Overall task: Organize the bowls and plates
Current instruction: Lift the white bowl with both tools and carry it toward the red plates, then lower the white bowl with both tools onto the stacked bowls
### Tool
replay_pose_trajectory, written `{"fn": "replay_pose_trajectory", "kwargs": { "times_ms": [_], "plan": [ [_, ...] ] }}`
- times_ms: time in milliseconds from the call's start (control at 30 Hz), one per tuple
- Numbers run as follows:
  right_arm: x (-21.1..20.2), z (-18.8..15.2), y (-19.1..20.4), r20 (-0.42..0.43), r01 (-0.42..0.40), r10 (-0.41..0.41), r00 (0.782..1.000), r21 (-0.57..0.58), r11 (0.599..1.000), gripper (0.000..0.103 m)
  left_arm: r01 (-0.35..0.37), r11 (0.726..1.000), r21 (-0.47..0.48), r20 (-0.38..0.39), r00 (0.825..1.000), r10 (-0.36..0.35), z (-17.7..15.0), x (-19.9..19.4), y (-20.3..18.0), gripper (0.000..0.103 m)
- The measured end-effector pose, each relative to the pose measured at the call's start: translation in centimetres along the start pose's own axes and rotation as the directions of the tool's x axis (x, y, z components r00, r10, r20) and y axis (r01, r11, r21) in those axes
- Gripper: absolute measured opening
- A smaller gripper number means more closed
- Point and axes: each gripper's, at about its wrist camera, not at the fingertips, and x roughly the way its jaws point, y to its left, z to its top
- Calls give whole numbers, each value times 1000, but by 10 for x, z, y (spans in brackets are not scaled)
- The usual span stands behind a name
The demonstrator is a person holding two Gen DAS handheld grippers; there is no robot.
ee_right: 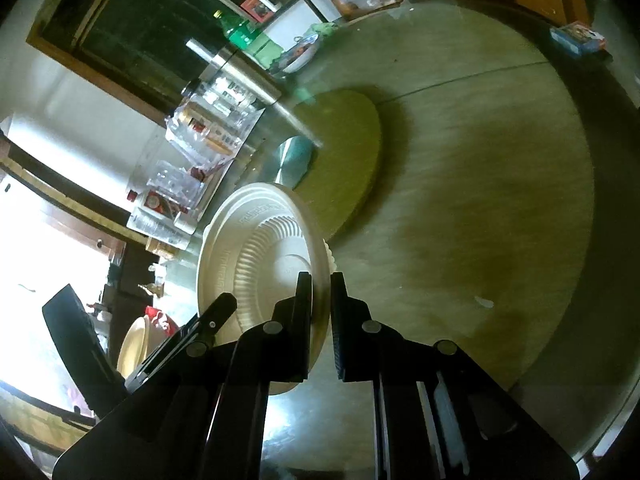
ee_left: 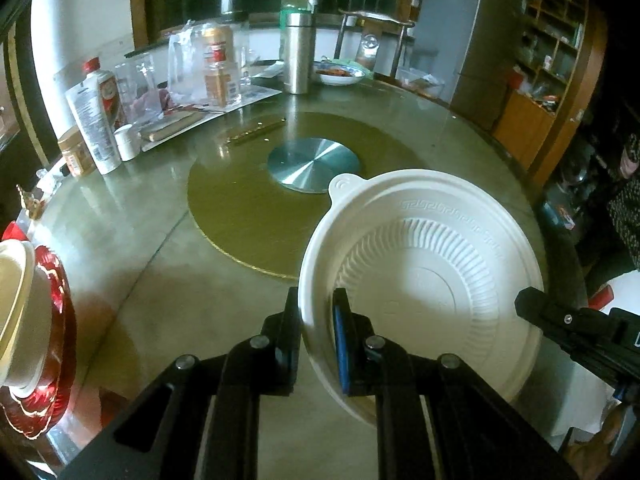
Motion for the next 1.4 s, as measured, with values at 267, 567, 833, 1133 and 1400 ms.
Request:
{"fn": "replay_pose_trajectory", "kwargs": {
  "times_ms": [267,567,833,1133,1400],
  "plan": [
    [4,-4,13,-11,-5,5,1000,-31,999,10,-7,1000,-22,12,1000,8,-2,-7,14,13],
    [13,-5,32,-24,-16,15,1000,-68,998,10,-15,998,-57,29,999,17,-2,-15,34,13],
    [18,-9,54,-36,-40,36,999,-107,993,10,-31,996,-89,55,998,36,-2,-30,51,13],
    [24,-13,92,-49,-101,94,994,-166,981,10,-72,987,-144,129,987,91,4,-66,82,13],
    [46,-26,155,-121,-212,187,975,-246,946,10,-151,956,-250,216,954,207,1,-115,137,13]
  ]
}}
